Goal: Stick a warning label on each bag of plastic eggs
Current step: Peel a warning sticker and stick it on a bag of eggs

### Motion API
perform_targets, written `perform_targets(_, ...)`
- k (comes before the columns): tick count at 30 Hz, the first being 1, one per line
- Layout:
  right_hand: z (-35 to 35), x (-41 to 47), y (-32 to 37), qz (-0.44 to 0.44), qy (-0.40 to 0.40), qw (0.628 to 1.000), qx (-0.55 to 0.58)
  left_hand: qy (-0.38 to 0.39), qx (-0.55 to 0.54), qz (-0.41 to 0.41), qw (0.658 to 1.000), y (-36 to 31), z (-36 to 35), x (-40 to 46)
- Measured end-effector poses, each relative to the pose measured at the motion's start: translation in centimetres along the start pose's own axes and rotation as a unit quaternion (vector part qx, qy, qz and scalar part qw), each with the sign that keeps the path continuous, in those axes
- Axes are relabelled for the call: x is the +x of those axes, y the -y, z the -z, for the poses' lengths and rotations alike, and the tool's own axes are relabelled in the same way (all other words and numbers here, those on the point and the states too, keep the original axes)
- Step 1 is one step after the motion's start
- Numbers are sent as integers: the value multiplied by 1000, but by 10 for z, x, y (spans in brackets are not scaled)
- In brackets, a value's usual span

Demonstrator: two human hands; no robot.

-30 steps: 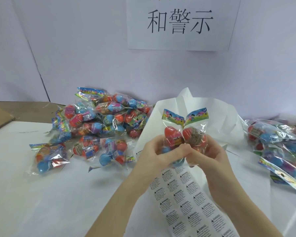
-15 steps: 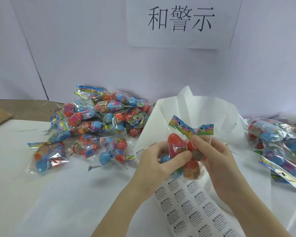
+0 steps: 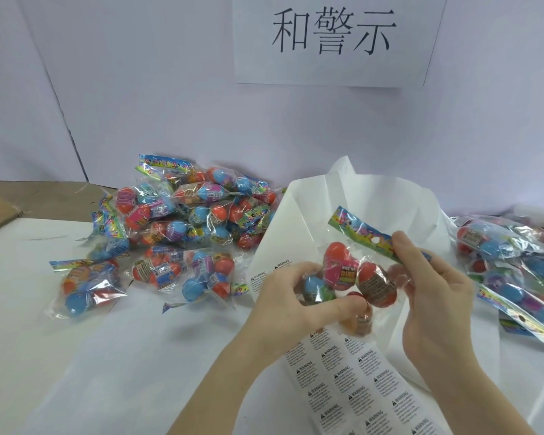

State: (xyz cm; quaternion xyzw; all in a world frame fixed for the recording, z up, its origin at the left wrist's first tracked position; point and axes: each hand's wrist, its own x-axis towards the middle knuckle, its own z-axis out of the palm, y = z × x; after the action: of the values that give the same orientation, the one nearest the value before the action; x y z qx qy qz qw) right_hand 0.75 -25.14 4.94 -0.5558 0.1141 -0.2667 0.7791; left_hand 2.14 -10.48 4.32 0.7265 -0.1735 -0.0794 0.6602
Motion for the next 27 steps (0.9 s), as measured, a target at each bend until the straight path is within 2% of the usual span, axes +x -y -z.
perform_targets(2,-1,-3,-2,12,43,999,-4,-21,-39,-3,999,0,1,0)
perform_targets(4,-4,-5,-3,7,142,989,-32,-50,-73,-12,996,1,3,1)
perform_targets(7,-5,-9,-4,-15,226,971,-73,-43,-108,-38,993,-1,5,2)
perform_targets(11,-4,-7,0,1,214,976,-49,-26,-99,-47,994,0,3,1)
perform_targets(15,-1,-3,-2,0,175,984,-44,-25,-16,-36,999,3,-3,1)
perform_targets(17,-2,-3,-2,1,169,984,-47,-45,-35,-35,998,2,-4,0)
perform_targets(20,-2,-4,-1,-11,237,969,-70,-97,-77,-44,991,0,-4,1)
perform_targets(23,-1,-5,-1,-25,309,945,-102,-151,-65,-85,983,2,-3,1)
perform_targets(27,-2,-7,-2,-19,298,951,-73,-183,-61,-93,977,2,-3,1)
